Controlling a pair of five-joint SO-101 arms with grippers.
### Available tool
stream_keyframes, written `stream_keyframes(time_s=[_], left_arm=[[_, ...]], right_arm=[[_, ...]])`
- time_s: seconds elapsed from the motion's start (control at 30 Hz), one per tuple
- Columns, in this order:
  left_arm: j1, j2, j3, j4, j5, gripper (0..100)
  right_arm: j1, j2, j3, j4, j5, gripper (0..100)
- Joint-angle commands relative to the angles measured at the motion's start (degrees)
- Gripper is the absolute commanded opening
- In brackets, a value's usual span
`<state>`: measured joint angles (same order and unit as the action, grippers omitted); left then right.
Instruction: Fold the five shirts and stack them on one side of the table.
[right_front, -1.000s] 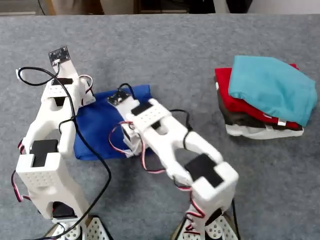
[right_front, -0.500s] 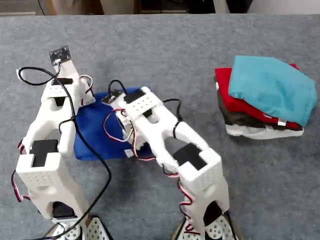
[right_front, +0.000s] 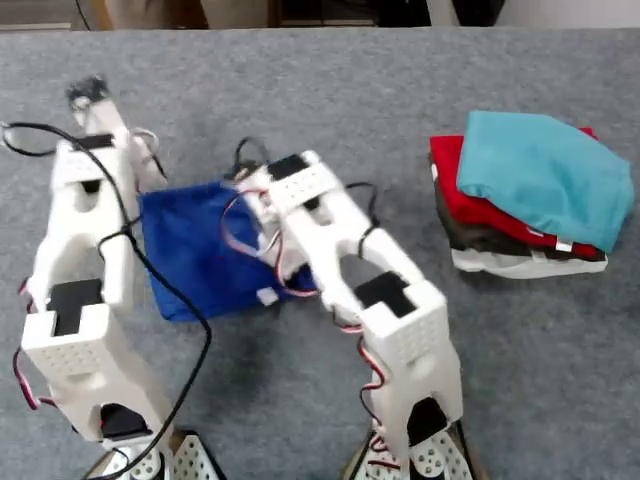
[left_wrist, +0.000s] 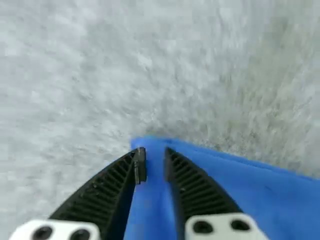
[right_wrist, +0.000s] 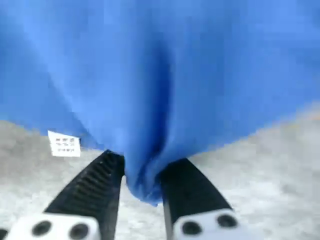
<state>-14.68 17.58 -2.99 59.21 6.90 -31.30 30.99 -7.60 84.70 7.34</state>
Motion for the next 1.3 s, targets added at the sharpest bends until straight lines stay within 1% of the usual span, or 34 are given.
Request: stream_keyframes(time_s=[0.0, 0.07, 0.17, 0.23, 0.27, 0.33, 0.47, 0.53, 0.7, 0.83, 0.93, 1.03, 1.2, 1.27], left_arm=[[-7.3, -1.1, -8.62, 1.49, 0.44, 10], [-12.4, 1.01, -8.79, -3.6, 3.25, 10], [-19.6, 4.88, -9.14, -9.93, 10.9, 10], [-22.59, 6.64, -9.14, -12.75, 14.33, 11], [-23.3, 7.25, -9.32, -13.54, 14.59, 11], [-23.56, 8.48, -10.64, -13.45, 14.59, 10], [-22.77, 10.15, -13.27, -10.2, 14.42, 10], [-22.51, 11.21, -14.51, -9.41, 14.33, 10], [-22.33, 12.53, -15.21, -9.32, 14.33, 10], [-22.07, 12.62, -15.21, -9.32, 14.33, 10], [-22.07, 12.79, -15.21, -9.32, 14.33, 11], [-21.98, 12.88, -15.12, -9.32, 13.1, 10], [-20.48, 12.88, -14.51, -9.05, 11.87, 10], [-20.48, 12.97, -15.12, -7.56, 11.87, 10]], right_arm=[[6.37, -6.02, -9.8, 2.46, 0.18, 0.2], [9.98, -6.73, -15.25, 4.48, 0.18, 0.2], [15.69, -6.73, -23.69, 7.21, 0.18, 0.2], [19.03, -6.73, -28.53, 8.44, 1.67, 0.2], [20.44, -6.73, -30.73, 9.23, 2.9, 0.2], [23.08, -6.73, -34.42, 10.55, 5.54, 0.2], [28.0, -6.73, -41.63, 12.13, 10.99, 0.2], [30.99, -6.81, -45.32, 12.84, 14.86, 0.2], [41.54, -6.73, -50.24, 12.4, 25.14, 0.2], [50.42, -7.08, -50.68, 12.48, 30.24, 0.2], [56.84, -7.08, -51.3, 12.66, 33.05, 0.2], [61.23, -7.08, -53.32, 12.92, 34.2, 0.2], [64.57, -7.08, -55.69, 12.84, 35.16, 0.2], [65.54, -7.08, -56.48, 12.92, 35.16, 0.2]])
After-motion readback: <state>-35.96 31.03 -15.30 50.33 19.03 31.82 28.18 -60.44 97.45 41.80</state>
